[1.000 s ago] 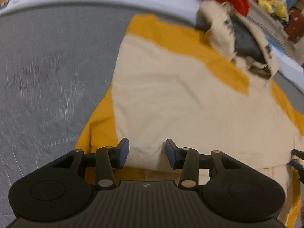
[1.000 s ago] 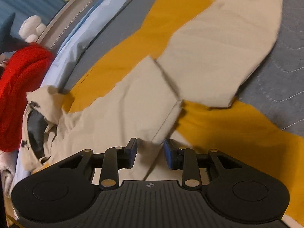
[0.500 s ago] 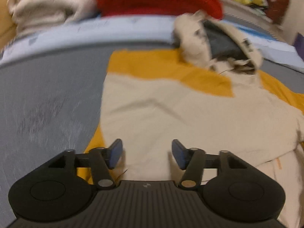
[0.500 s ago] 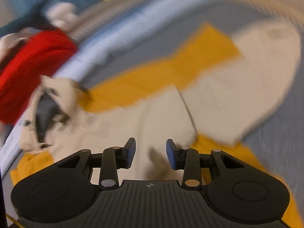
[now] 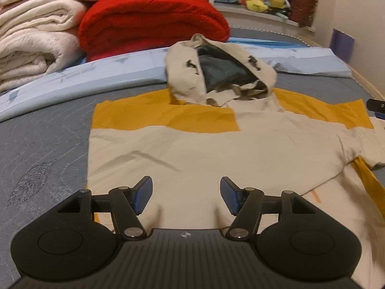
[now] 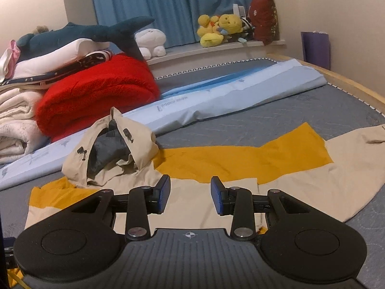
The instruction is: Fold large clothes
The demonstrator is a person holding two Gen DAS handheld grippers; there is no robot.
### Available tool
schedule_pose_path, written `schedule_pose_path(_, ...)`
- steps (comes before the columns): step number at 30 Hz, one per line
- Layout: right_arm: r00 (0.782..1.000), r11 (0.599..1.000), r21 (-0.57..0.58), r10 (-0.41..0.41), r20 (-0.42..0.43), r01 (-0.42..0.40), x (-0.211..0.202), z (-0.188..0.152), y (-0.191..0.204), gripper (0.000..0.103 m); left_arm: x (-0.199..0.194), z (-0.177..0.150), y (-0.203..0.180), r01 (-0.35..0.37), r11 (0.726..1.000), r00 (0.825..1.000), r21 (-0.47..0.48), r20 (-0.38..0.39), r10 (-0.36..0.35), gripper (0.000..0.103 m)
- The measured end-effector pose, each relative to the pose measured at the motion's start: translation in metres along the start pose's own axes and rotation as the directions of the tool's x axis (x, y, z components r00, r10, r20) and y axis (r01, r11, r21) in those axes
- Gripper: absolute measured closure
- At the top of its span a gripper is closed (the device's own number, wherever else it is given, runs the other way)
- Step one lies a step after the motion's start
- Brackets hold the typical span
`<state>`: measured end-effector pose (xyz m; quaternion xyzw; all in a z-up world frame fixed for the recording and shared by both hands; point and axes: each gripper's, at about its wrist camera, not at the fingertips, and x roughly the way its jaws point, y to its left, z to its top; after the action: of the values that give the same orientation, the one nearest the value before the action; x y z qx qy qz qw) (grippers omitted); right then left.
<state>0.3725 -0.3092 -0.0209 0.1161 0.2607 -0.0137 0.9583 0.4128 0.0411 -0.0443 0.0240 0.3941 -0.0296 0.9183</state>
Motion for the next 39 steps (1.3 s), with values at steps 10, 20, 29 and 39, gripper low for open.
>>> schedule_pose_path(10,0.999,0.998,0.052,-0.028,0.028,0.027,-0.007,0.004,-0.044,0.088,0.001,0.000,-0.002,0.007,1.000,1.000,0.009,-0.003,-0.007,0.035)
schedule_pose_path(20,0.982,0.977,0.129,-0.180,0.055,0.172,-0.017,0.015,-0.140,0.090,0.003,0.000,-0.003,0.016,1.000,1.000,0.021,-0.006,-0.016,0.035)
schedule_pose_path(29,0.945,0.876,0.385,-0.325,0.027,0.290,-0.020,0.006,-0.266,0.089,0.004,0.000,-0.005,0.021,1.000,1.000,0.019,-0.010,-0.021,0.035)
schedule_pose_path(39,0.953,0.721,0.635,-0.290,-0.088,0.278,0.024,-0.049,-0.343,0.077,0.008,-0.002,-0.002,0.018,1.000,1.000,0.012,-0.023,-0.018,0.035)
